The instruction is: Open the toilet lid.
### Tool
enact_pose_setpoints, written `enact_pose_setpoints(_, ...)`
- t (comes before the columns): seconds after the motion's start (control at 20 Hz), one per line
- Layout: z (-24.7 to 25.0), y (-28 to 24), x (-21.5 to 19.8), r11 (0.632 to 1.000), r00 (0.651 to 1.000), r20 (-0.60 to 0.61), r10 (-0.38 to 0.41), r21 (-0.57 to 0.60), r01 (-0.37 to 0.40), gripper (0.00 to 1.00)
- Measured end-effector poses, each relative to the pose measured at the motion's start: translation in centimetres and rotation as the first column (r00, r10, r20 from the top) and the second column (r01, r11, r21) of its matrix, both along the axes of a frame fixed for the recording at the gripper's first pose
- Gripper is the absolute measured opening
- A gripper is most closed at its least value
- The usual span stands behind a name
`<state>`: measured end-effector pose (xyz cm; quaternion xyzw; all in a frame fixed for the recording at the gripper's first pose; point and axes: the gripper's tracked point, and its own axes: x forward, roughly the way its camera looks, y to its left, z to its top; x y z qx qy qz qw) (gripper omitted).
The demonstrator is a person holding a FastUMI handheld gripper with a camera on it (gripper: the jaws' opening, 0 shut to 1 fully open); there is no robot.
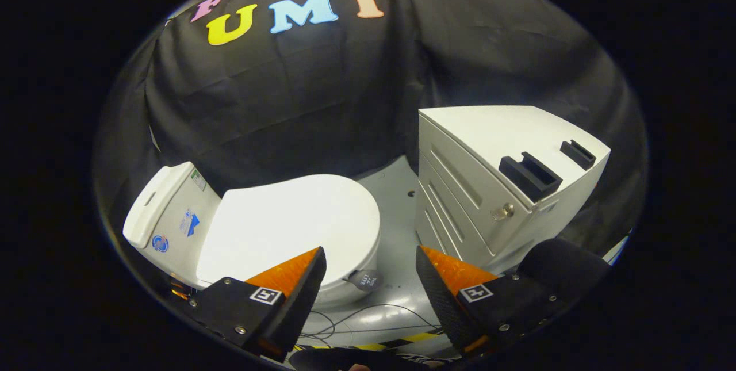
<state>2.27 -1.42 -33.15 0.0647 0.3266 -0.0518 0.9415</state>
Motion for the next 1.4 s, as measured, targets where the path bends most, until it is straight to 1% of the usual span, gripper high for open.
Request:
enact_pose_setpoints(0.15,-0.3,0.8,0.1,0.997,1.000,0.012,-0.026,0.075,0.025,0.96)
enact_pose_setpoints(0.35,-4.0,1.4,-0.8,0.993,0.995,-0.082,-0.048,0.108,0.057,0.96)
enact_pose_setpoints(0.5,-5.2,1.2,-1.7,0.980,0.990,-0.119,-0.081,0.170,0.101,0.96)
enact_pose_setpoints(0.65,-6.4,1.8,-1.8,0.954,0.984,-0.139,-0.113,0.262,0.147,0.96)
enact_pose_setpoints(0.75,-7.2,1.8,-1.9,0.926,0.978,-0.148,-0.145,0.329,0.186,0.96)
enact_pose_setpoints(0.85,-9.0,1.8,-3.0,0.894,0.968,-0.185,-0.168,0.386,0.229,0.96)
enact_pose_setpoints(0.95,-10.8,1.6,-3.8,0.879,0.957,-0.238,-0.165,0.404,0.252,0.96)
enact_pose_setpoints(1.2,-12.6,1.5,-3.5,0.864,0.955,-0.260,-0.141,0.439,0.248,0.95)
enact_pose_setpoints(1.3,-12.9,1.8,-2.6,0.837,0.959,-0.247,-0.140,0.488,0.248,0.95)
enact_pose_setpoints(1.4,-12.5,1.8,-1.3,0.795,0.965,-0.209,-0.158,0.553,0.250,0.92)
